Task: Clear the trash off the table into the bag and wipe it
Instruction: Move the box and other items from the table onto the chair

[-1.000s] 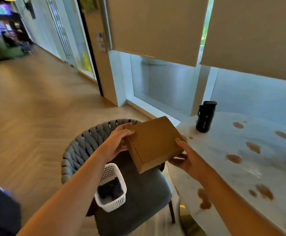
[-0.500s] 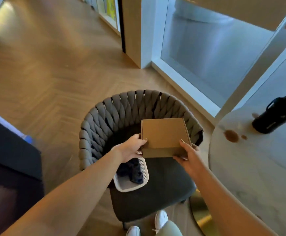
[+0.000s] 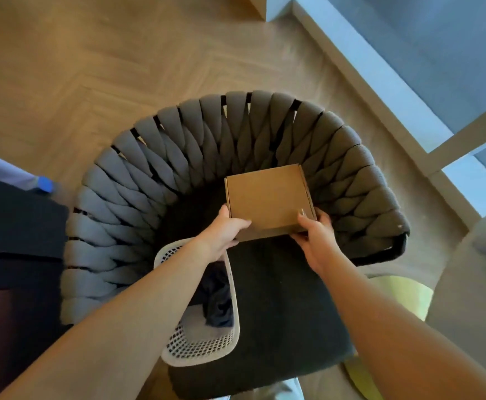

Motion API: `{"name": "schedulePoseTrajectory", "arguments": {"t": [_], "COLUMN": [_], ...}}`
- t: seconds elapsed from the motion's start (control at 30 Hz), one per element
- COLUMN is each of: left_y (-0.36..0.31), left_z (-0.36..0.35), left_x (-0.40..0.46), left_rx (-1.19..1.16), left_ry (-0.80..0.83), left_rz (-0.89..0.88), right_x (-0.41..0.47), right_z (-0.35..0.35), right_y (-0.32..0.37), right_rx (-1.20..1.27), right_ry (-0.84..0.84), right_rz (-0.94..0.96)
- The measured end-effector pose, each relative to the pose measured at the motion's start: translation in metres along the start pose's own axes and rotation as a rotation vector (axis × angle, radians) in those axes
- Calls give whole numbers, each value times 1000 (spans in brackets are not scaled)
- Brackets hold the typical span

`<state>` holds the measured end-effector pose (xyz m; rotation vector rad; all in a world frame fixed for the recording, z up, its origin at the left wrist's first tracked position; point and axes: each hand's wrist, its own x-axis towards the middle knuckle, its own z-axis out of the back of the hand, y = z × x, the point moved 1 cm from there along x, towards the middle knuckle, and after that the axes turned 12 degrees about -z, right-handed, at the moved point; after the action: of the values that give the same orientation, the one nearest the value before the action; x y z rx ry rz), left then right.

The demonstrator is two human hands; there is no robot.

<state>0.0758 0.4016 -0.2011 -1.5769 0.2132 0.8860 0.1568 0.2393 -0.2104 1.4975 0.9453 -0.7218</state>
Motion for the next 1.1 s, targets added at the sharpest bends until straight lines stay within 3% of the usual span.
{"name": "schedulePoseTrajectory", "arguments": {"t": [0.23,0.43,0.9,1.1], "left_y": [32,2,-136,-190], "left_z": [8,-13,-98,-160], "left_x": [67,35,-111,-162], "left_rx": [246,353,520,530], "left_ry": [-116,-66,254,410], "left_rz": [109,38,-494,-715], "right_x": [70,40,-188,-268], "right_z": [-18,-16,48,137], "right_y": [-8,-2,73,123], "right_rx": [-433,-526,-396,-238], "right_ry": [-129,-141,-425,-893], "right_rz": [-51,-19,683,973]}}
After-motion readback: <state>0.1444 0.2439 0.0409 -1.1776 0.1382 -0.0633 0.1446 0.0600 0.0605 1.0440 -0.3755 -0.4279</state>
